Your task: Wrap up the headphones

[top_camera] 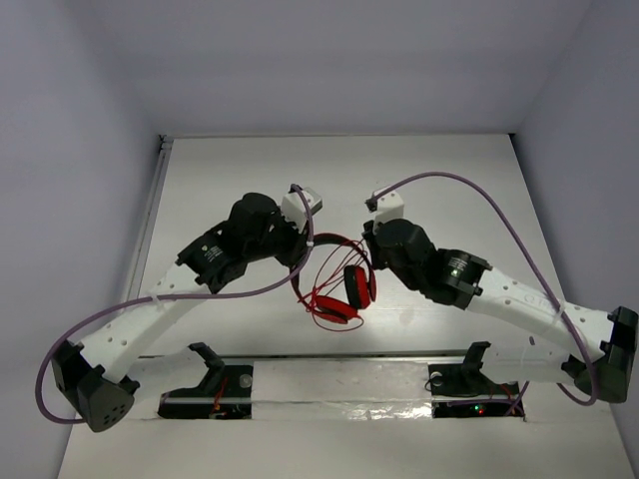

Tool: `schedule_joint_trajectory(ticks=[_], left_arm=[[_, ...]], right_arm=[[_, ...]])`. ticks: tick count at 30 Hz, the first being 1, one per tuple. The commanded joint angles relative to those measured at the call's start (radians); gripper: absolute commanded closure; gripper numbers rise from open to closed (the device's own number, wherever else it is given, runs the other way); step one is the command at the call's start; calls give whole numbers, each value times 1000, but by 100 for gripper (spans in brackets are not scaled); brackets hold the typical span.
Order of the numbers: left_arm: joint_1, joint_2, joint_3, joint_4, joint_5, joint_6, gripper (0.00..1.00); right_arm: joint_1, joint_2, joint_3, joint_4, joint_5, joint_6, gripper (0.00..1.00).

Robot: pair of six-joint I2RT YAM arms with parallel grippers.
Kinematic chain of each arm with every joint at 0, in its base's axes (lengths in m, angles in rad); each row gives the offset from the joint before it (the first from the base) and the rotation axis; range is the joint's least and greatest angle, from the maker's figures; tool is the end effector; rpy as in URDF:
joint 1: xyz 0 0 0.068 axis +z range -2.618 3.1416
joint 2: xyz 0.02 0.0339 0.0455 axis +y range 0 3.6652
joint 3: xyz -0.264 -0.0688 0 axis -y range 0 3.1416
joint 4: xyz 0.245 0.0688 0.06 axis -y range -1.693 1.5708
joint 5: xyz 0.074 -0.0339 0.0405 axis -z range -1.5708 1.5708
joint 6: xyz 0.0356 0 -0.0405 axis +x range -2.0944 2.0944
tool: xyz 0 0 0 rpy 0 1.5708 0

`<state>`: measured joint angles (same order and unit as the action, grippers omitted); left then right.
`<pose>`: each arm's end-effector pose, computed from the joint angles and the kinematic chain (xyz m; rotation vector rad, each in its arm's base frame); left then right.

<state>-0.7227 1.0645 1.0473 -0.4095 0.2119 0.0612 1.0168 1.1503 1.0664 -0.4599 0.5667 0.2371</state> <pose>0.1728 -0.1624 0.3551 0.9082 1.8315 -0.6316 0.1480 0.2029 0.3399 -0.4565 1.9757 0.1902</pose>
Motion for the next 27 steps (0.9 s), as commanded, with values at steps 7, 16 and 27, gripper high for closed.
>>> schedule_joint_trajectory(ticks=[7, 16, 27], left_arm=[[101, -11, 42, 184, 101, -76, 100], [111, 3, -1, 331, -5, -251, 100], [111, 120, 20, 368, -97, -360, 100]], right_arm=[[-142, -118, -138, 226, -163, 119, 71], [-162, -103, -325, 501, -436, 229, 68], [-162, -257, -560, 555, -413, 412, 65]])
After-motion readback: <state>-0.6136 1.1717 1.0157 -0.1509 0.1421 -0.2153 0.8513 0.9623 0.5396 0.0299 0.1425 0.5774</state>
